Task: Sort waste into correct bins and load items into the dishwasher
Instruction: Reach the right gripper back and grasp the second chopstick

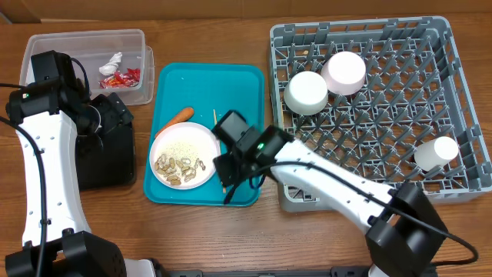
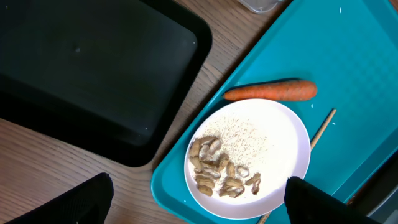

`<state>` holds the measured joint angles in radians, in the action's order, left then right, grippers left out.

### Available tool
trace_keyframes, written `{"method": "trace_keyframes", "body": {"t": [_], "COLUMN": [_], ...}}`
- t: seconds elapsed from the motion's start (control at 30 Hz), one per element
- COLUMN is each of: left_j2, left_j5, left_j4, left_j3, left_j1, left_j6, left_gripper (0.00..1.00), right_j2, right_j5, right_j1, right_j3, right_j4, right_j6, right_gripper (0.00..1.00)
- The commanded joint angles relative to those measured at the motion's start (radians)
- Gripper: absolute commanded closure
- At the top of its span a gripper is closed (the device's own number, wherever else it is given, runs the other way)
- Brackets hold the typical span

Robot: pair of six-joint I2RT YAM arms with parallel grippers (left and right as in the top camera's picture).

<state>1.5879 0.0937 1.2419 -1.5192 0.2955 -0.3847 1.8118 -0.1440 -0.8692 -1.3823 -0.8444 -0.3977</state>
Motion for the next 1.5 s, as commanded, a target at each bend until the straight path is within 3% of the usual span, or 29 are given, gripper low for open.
{"method": "trace_keyframes", "body": {"t": [0.0, 0.7, 0.9, 1.47], "left_j2": [-0.011, -0.011, -0.011, -0.011], "left_j5": [0.0, 0.0, 0.0, 0.0], "left_j4": [0.0, 0.0, 0.0, 0.0], "left_j3": [-0.014, -0.014, -0.014, -0.014], "left_j1": [0.002, 0.002, 0.002, 0.002], "left_j6": [0.023, 0.023, 0.023, 0.023], "left_gripper": [0.1, 0.1, 0.1, 0.1], "right_j2": [0.04, 0.232, 0.244, 0.244], "right_j5": [0.087, 0.168, 0.277, 0.278], "right_j1": [-0.047, -0.074, -0.072, -0.072], "right_j3": [0.026, 0.028, 0.028, 0.028], "right_j4": [0.047, 0.123, 0.079, 0.047], "right_j6": [-0.007, -0.009, -0.114, -0.157], "right_gripper": [0.37, 0.44, 0.71, 0.96]}}
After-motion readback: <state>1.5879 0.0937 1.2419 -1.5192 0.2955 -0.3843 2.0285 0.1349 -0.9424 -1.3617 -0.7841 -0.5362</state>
